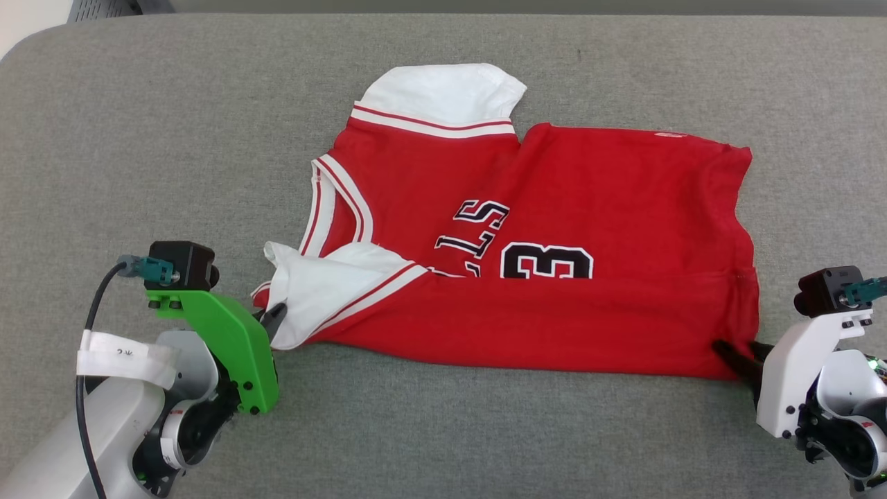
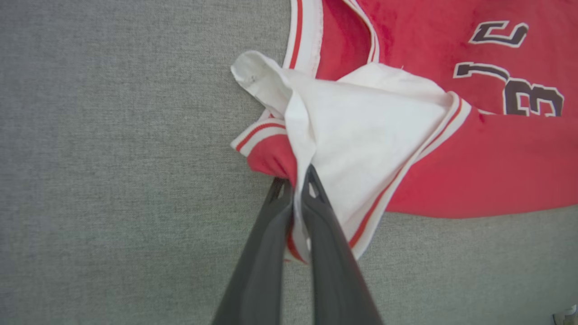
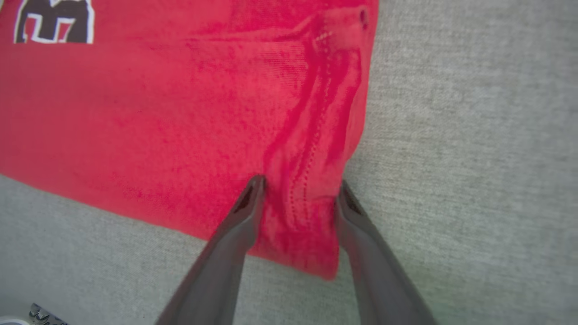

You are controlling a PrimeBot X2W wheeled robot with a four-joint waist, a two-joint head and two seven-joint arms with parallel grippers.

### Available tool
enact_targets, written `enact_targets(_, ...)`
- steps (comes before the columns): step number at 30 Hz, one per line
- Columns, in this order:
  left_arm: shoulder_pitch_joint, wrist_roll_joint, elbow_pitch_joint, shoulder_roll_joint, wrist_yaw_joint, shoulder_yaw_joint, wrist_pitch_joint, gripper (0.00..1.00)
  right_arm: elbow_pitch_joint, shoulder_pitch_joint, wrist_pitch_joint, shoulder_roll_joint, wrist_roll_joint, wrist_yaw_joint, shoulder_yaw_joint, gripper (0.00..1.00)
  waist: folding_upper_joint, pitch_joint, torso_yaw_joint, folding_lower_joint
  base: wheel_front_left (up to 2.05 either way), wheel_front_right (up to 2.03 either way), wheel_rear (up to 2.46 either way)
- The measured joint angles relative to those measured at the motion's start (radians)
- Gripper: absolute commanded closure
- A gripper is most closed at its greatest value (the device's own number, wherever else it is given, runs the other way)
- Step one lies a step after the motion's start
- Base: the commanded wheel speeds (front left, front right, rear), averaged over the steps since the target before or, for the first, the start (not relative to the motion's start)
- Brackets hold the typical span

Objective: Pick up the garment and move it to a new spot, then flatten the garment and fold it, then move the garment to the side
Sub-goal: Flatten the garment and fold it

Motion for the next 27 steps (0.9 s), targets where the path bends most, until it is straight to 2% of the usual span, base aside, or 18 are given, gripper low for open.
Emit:
enact_targets(15, 0.076, 0.004, -0.003, 0.015, 0.001, -0.018, -0.016, 1.0, -0.007, 0.014, -0.028, -0.003, -0.002, 0.0, 0.038, 1.0, 0.0, -0.109, -0.003, 0.0, 0.0, 0.0, 0.0)
enact_targets(27, 0.267, -0.04, -0.058, 0.067, 0.054, -0.021, -0.02, 1.0, -0.045, 0.162, 0.003, -0.001, 0.008, 0.0, 0.048, 1.0, 0.0, -0.248, 0.003, 0.0, 0.0, 0.0, 0.0)
